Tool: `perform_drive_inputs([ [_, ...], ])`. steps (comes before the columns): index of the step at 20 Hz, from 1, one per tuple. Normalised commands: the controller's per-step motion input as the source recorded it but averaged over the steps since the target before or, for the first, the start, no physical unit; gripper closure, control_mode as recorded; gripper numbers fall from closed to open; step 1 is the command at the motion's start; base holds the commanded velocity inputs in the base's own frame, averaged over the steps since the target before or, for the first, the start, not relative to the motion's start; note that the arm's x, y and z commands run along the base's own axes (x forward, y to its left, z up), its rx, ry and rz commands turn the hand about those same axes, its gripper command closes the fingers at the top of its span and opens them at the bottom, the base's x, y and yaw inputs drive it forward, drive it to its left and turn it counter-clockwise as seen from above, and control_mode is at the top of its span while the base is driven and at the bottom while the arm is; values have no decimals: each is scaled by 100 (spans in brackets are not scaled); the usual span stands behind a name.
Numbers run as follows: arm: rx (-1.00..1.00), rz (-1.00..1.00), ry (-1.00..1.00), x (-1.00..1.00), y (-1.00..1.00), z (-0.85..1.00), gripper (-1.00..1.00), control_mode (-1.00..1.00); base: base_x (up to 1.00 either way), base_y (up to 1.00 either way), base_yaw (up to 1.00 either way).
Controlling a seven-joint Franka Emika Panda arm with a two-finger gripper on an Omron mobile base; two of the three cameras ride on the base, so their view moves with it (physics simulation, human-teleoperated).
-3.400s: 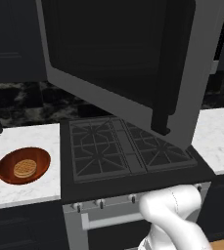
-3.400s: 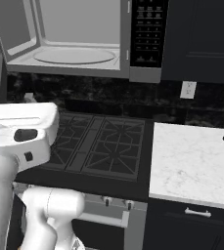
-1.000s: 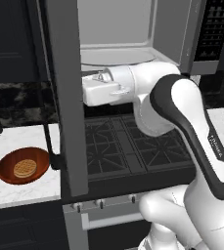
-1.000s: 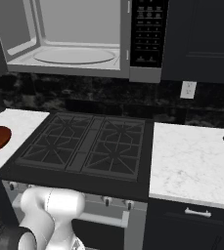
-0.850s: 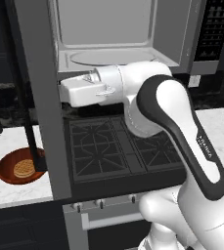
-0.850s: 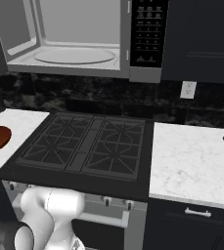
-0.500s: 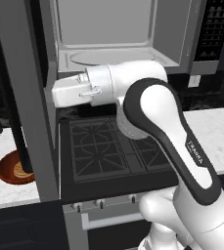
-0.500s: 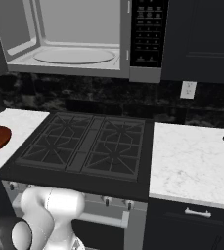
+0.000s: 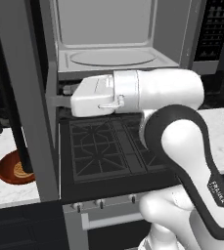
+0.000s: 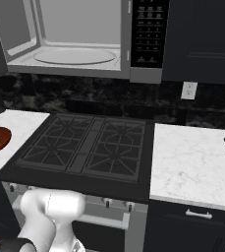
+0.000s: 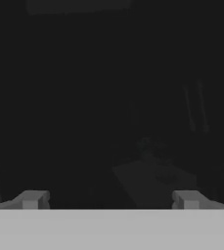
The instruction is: Open the microwave, place the bowl with waffle inside the microwave, then close the microwave door and turn it on.
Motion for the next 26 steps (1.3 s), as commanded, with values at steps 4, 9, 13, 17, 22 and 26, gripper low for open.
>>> perform_drive_inputs([
  [4, 9, -23, -10, -58, -100, 15, -100, -100, 0, 0, 0],
  [9, 3, -31, 7, -13, -100, 3, -100, -100, 0, 0, 0],
  [13, 0, -55, 45, 45, -54, 0, -100, -100, 0, 0, 0],
  [17, -7, -48, 59, 56, -37, 0, -100, -100, 0, 0, 0],
  [22, -11, -28, 68, 52, -48, 0, -100, -100, 0, 0, 0],
  [26, -1, -14, 44, 29, -40, -36, -100, -100, 0, 0, 0],
])
